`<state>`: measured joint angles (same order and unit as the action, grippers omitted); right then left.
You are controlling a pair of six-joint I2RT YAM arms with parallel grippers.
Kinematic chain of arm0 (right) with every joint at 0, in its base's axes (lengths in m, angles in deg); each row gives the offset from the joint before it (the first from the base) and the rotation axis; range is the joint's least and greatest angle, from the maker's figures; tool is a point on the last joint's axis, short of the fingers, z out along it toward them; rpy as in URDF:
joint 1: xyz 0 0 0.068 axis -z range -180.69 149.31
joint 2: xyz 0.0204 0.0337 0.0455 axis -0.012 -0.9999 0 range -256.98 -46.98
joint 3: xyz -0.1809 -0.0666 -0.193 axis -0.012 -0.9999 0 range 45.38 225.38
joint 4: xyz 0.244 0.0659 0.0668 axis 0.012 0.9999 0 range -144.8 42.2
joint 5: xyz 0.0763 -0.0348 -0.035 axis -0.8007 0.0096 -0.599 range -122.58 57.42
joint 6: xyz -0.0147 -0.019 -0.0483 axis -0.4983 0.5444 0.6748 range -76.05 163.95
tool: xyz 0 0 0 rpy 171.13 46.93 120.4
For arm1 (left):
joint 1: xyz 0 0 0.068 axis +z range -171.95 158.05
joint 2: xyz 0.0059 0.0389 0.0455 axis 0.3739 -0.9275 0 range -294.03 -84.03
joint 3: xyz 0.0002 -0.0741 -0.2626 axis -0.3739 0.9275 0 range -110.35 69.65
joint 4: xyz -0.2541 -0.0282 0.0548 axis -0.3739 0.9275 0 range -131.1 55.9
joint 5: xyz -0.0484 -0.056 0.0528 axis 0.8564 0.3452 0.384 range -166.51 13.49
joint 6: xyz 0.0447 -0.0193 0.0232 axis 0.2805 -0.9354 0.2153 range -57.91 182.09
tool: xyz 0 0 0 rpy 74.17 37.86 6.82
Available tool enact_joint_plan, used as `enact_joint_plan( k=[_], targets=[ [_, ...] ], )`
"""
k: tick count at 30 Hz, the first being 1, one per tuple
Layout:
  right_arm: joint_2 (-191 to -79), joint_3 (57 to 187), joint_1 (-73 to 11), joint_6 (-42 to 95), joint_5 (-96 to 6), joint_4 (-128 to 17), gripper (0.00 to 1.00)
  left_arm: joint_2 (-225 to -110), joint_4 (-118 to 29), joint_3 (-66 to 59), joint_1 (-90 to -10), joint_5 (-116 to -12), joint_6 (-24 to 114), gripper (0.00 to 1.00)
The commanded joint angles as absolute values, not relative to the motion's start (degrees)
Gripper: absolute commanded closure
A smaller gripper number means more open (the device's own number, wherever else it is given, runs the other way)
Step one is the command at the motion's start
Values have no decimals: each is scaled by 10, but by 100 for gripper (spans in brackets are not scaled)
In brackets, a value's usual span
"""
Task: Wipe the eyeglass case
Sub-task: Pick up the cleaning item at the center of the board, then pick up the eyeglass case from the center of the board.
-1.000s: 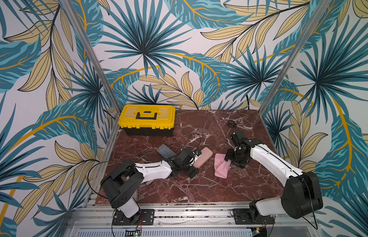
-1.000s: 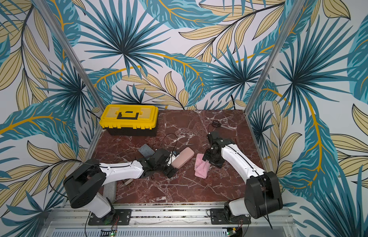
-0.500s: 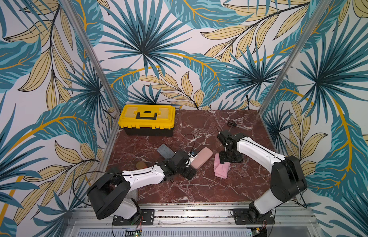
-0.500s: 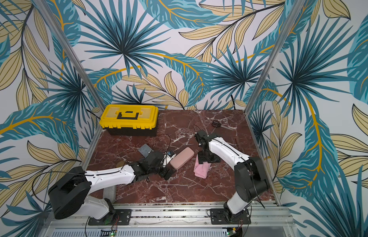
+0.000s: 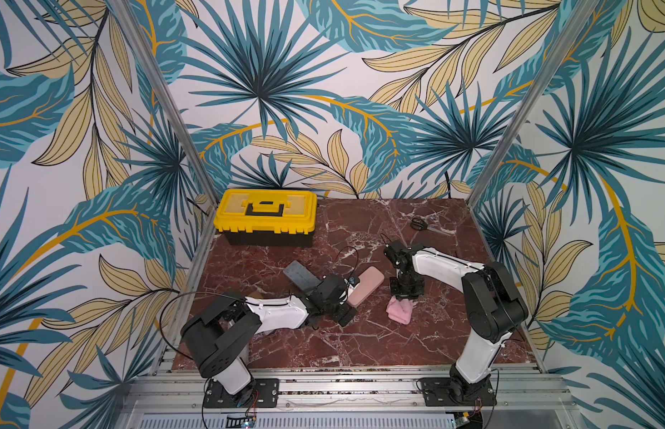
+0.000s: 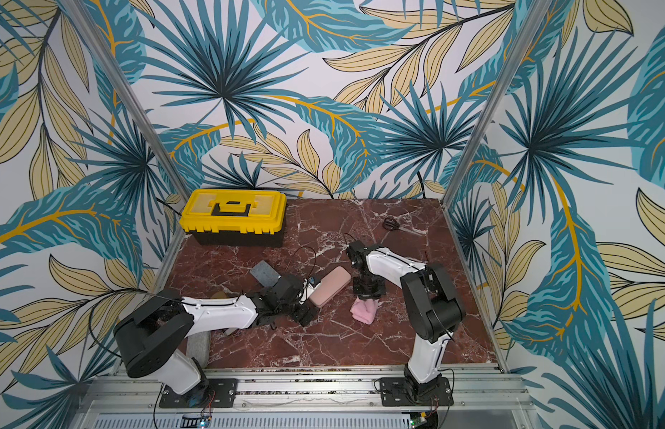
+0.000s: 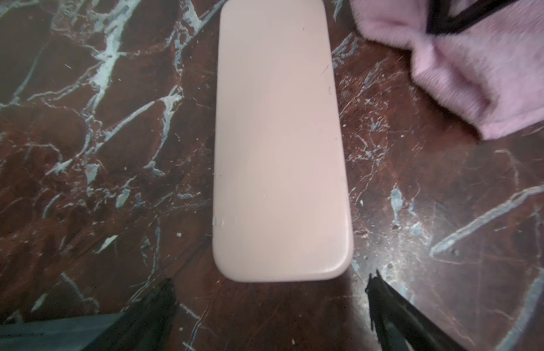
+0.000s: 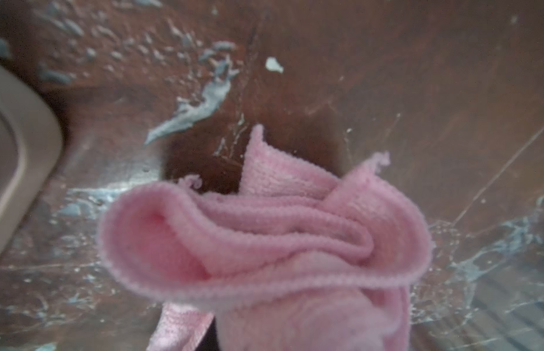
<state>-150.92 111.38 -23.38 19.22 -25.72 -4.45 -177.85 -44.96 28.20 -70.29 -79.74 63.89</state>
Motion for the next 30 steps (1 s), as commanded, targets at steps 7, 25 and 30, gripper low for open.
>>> enact_joint_plan(
  k=[7, 25, 30],
  targets=[
    [-1429, 1107, -223, 169, -248, -37, 92, -1817, -513, 244, -683, -769, 682, 0],
    [-1348, 1076, -244, 98, -317, -114, 100, -1869, -566, 236, -672, -696, 729, 37],
    [-1371, 1090, -317, 25, -331, -154, 100, -1837, -591, 265, -672, -643, 729, 42]
  ],
)
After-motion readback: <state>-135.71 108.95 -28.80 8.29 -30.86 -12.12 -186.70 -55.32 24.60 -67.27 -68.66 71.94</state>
